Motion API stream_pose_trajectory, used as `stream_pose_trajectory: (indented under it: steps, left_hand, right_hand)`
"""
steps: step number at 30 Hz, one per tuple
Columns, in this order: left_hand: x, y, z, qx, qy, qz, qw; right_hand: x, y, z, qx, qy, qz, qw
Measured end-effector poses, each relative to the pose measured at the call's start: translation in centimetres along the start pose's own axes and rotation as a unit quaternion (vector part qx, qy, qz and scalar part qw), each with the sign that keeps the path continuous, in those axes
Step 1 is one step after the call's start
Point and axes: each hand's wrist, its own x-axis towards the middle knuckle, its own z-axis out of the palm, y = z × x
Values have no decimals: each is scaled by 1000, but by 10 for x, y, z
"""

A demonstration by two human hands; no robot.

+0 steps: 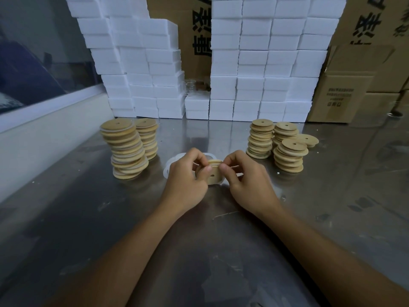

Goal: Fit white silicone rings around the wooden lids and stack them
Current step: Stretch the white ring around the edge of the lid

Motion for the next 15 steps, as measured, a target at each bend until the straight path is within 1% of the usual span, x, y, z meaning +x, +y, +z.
stream_pose_trajectory:
  steps: [2,6,11,15]
  left_hand:
    - [0,0,0,-20,5,-23,1000]
    - [-1,1,1,-31,-4,-33,999]
    - [-1,3,2,-16,-6,-38,999]
    - [0,4,1,-12,-9,-47,999]
  right_hand:
    - [1,2,1,7,-2,24,1000]
    - [3,6,0,13,15,48,999]
    - [6,9,-2,48,18,98,994]
    - [7,9,-1,59,20,108,992]
